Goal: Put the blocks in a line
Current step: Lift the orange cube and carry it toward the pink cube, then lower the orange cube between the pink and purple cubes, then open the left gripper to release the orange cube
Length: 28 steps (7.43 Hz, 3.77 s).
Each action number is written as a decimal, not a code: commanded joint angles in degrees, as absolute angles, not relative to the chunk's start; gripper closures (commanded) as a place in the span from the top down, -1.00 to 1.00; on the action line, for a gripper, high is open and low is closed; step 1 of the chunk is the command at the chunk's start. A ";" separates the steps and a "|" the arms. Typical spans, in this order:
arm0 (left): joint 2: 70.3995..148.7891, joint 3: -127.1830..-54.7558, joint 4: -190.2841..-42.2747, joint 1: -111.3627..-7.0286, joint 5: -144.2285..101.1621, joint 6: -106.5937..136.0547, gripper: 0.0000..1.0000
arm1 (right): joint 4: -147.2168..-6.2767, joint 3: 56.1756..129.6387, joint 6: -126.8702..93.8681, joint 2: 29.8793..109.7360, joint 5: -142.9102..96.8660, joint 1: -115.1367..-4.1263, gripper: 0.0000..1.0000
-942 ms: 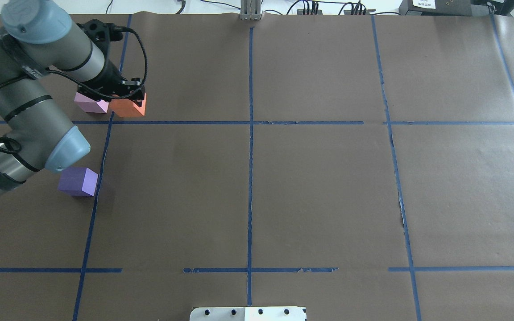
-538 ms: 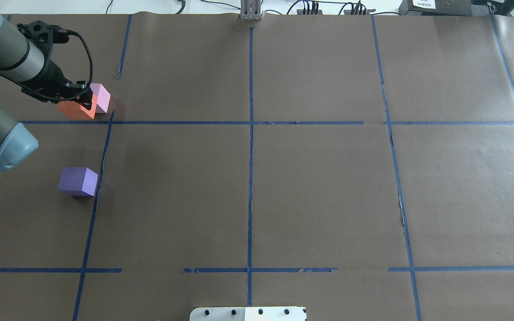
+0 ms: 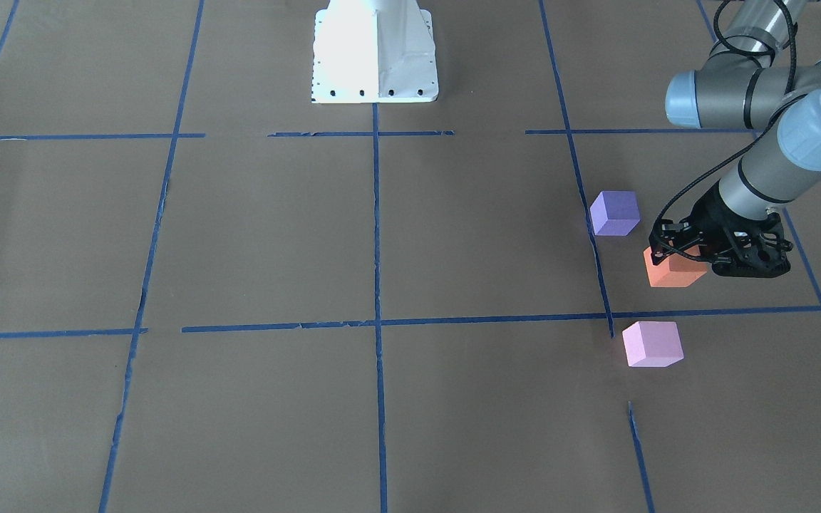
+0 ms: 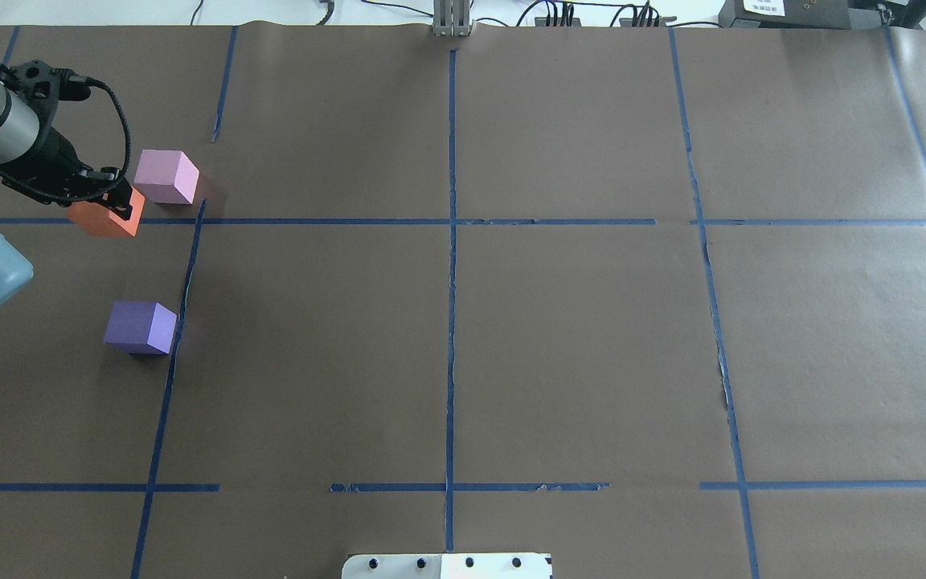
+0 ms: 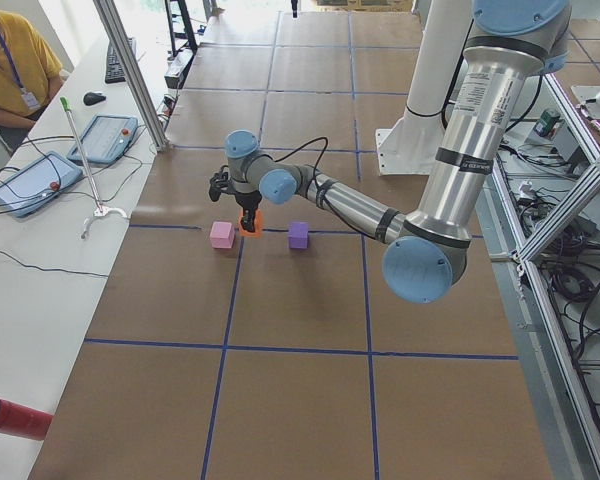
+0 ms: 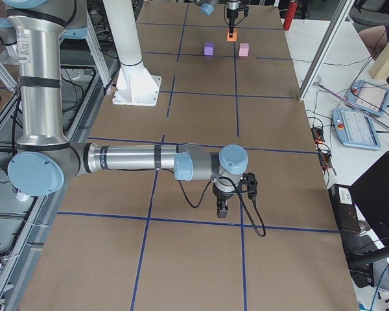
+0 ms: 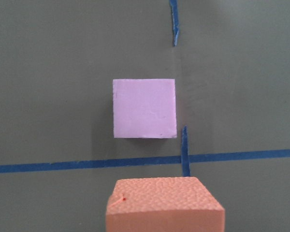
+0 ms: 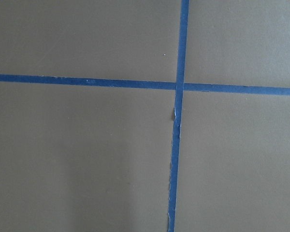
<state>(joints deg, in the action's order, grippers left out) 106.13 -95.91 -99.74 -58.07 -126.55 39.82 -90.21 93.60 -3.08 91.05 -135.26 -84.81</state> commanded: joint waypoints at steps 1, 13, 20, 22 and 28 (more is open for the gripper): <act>106.52 -92.84 -101.41 -57.75 -126.65 39.90 -0.48 | -90.26 93.60 -3.08 91.05 -135.26 -84.81 1.00; 107.93 -85.34 -111.18 -52.03 -126.21 48.95 -0.37 | -90.26 93.60 -3.08 91.05 -135.26 -84.81 1.00; 107.58 -85.60 -111.18 -52.03 -125.86 48.52 0.98 | -90.18 93.60 -3.08 91.05 -135.26 -84.81 1.00; 106.01 -91.45 -111.09 -52.55 -125.86 48.17 0.99 | -90.18 93.60 -3.08 91.05 -135.35 -84.81 1.00; 100.63 -105.47 -103.99 -62.13 -126.38 44.85 0.99 | -90.18 93.60 -3.08 91.05 -135.26 -84.81 1.00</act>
